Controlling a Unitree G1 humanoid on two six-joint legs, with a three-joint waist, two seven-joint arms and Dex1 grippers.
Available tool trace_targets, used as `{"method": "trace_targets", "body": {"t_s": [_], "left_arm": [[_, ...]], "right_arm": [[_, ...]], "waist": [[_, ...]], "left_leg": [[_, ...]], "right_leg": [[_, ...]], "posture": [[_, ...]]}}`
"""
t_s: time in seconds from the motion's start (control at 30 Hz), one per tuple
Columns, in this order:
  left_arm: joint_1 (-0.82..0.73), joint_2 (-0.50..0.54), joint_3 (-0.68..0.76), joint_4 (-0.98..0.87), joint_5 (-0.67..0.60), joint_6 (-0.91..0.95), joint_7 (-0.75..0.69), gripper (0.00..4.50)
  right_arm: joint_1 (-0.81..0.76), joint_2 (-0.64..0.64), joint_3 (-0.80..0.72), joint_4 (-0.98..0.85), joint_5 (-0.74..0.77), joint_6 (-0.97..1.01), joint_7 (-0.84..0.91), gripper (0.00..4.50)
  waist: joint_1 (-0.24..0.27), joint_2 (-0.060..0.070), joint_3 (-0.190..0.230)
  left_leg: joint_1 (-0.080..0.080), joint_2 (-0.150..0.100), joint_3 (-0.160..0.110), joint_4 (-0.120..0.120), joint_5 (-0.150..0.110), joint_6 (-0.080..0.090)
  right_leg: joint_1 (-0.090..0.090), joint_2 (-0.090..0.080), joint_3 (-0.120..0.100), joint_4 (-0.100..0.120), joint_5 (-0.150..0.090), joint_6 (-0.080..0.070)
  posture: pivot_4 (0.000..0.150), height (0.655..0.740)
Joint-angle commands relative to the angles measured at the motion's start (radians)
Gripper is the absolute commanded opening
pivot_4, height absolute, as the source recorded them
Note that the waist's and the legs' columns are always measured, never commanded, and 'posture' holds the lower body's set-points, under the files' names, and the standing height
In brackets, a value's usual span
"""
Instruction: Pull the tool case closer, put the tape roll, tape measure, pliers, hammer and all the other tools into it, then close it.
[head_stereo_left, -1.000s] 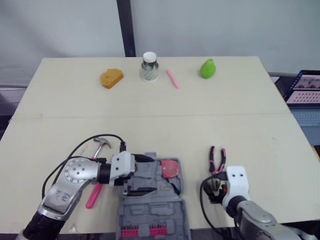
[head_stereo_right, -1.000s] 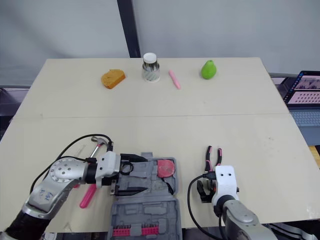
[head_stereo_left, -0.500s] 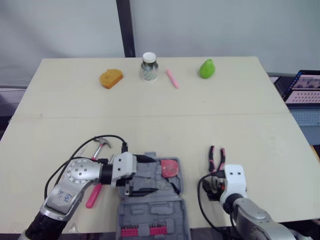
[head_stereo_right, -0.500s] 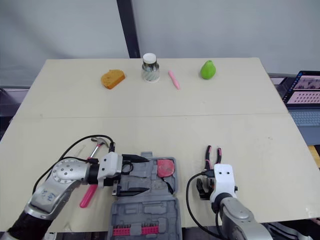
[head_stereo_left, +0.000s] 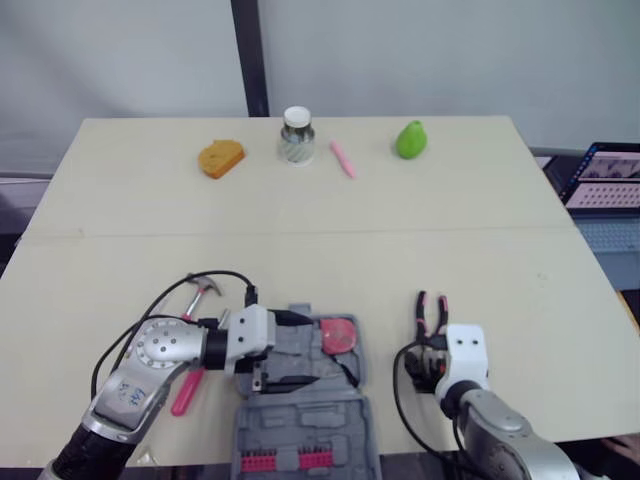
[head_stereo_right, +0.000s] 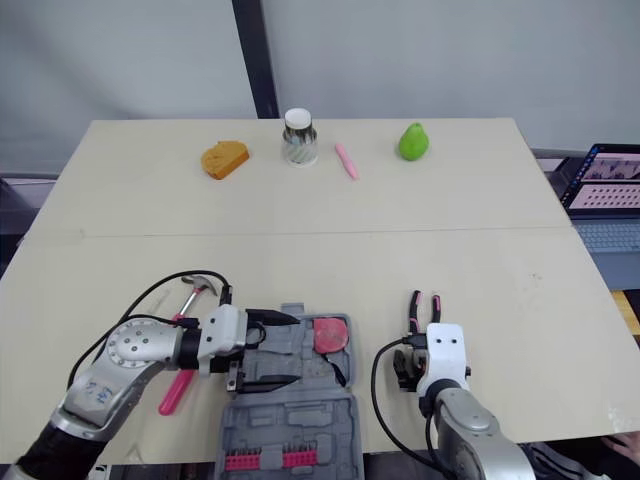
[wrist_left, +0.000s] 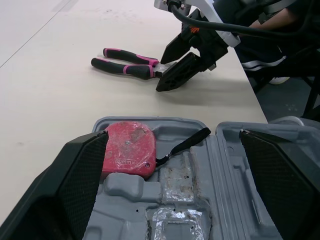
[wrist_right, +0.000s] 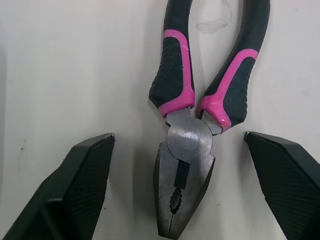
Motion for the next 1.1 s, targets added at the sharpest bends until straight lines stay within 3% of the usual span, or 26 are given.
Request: {"method": "trace_targets", "body": {"t_s": [0.03,0.1,0.13,0.37,0.5,0.63,0.77,0.9,1.1], "left_arm": [[0.007,-0.003,0.001,-0.046,-0.004,-0.008,0.005,4.50],[0.010,-0.003,0.001,-0.048,-0.004,-0.007,0.007,4.50],[0.012,-0.004,0.002,-0.048,-0.005,-0.006,0.010,4.50],[0.054,0.003,0.041,-0.045,-0.007,-0.013,0.039,4.50],[0.143,0.019,0.139,-0.062,-0.016,-0.019,0.082,4.50],[0.308,0.027,0.295,-0.104,-0.025,-0.026,0.127,4.50],[0.491,0.006,0.419,-0.154,-0.036,-0.062,0.135,4.50],[0.662,-0.034,0.526,-0.157,-0.038,-0.145,0.118,4.50],[0.821,-0.089,0.604,-0.157,-0.050,-0.226,0.095,4.50]], "right_arm": [[0.030,0.015,-0.014,0.013,-0.015,-0.016,-0.014,2.21],[0.031,0.015,-0.024,0.020,-0.019,-0.023,-0.013,1.19],[0.029,0.012,-0.028,0.025,-0.023,-0.030,-0.013,0.94],[0.007,-0.088,-0.036,0.033,-0.018,-0.092,0.067,0.95],[-0.071,-0.311,-0.041,0.034,0.008,-0.161,0.248,0.95],[-0.201,-0.603,0.006,0.073,0.062,-0.274,0.559,0.95],[-0.374,-0.768,0.100,0.123,0.124,-0.349,0.823,0.95],[-0.626,-0.804,0.280,0.196,0.106,-0.394,1.022,0.95],[-0.917,-0.699,0.536,0.267,0.023,-0.348,1.126,0.95]], "waist": [[0.000,0.000,0.000],[0.000,0.000,0.000],[0.000,0.000,0.000],[-0.001,-0.001,-0.001],[-0.005,0.001,0.000],[-0.031,0.002,0.001],[-0.038,0.002,0.001],[-0.039,0.002,0.002],[-0.038,0.001,0.002]], "left_leg": [[0.000,0.000,0.000,0.000,0.000,0.000],[0.000,0.000,0.000,0.000,0.000,0.000],[0.000,0.000,0.000,0.000,0.000,0.000],[0.000,0.000,0.000,0.002,0.000,0.000],[0.000,0.000,0.003,0.005,-0.002,0.003],[0.002,0.000,0.004,0.011,-0.002,0.004],[0.006,0.000,0.001,0.010,-0.002,0.004],[0.005,0.000,0.003,0.011,-0.004,0.006],[0.004,0.000,0.003,0.014,-0.005,0.007]], "right_leg": [[0.000,0.000,0.000,0.000,0.000,0.000],[0.000,0.000,0.000,0.000,0.000,0.000],[0.000,0.000,0.000,0.000,0.000,0.000],[0.001,0.000,0.001,0.000,0.000,0.000],[0.001,-0.001,0.004,0.000,0.000,0.000],[0.001,0.000,0.008,0.000,0.000,0.000],[0.001,0.000,0.011,0.002,0.000,0.000],[0.001,0.000,0.011,0.000,0.000,0.000],[0.000,-0.001,0.011,0.000,0.000,-0.001]], "posture": [[0.150,0.7400],[0.150,0.7400],[0.150,0.7400],[0.150,0.7400],[0.150,0.7400],[0.150,0.7400],[0.150,0.7400],[0.150,0.7400],[0.150,0.7400]]}}
